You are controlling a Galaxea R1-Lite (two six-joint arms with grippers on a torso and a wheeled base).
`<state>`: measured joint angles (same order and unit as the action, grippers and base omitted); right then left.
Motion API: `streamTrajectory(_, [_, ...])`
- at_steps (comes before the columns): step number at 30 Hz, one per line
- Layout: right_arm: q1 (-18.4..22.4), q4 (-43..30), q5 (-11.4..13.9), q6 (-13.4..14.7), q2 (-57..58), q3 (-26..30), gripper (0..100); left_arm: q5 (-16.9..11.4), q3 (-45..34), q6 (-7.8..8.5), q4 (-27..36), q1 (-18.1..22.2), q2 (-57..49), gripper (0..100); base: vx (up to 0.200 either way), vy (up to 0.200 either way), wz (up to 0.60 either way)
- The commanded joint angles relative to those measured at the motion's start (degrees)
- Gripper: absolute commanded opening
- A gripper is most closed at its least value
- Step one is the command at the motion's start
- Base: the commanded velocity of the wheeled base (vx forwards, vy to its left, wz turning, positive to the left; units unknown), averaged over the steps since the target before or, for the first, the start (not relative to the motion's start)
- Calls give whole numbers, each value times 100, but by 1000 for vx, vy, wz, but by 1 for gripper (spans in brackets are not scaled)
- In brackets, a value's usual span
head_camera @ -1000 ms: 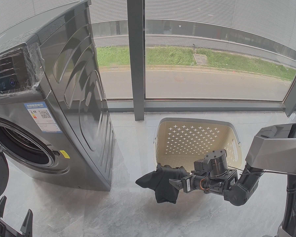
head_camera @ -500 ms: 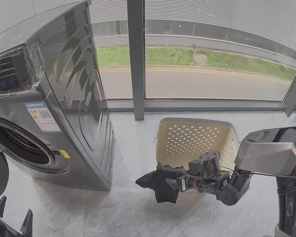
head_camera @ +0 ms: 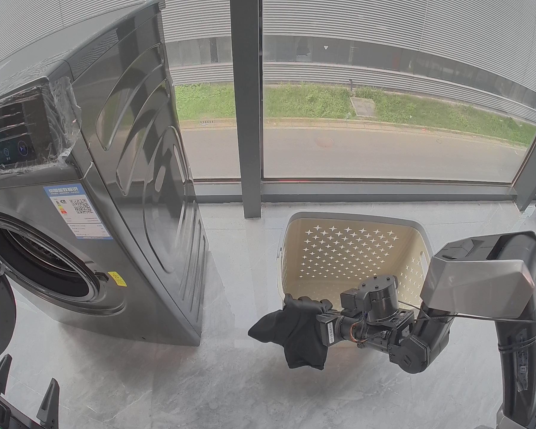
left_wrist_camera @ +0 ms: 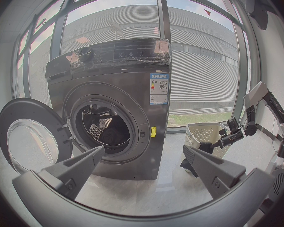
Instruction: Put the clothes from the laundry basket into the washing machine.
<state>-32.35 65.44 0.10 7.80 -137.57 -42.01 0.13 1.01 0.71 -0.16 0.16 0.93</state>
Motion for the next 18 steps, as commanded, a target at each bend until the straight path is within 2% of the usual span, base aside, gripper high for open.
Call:
streamTrajectory(1, [-8, 4, -1, 2, 90, 26, 0, 4, -84, 0, -2, 2, -93, 100, 0, 0, 0])
streamTrajectory(18, [-52, 171, -54, 99, 1444, 791, 0, 4, -84, 0, -2, 2, -93, 100, 0, 0, 0])
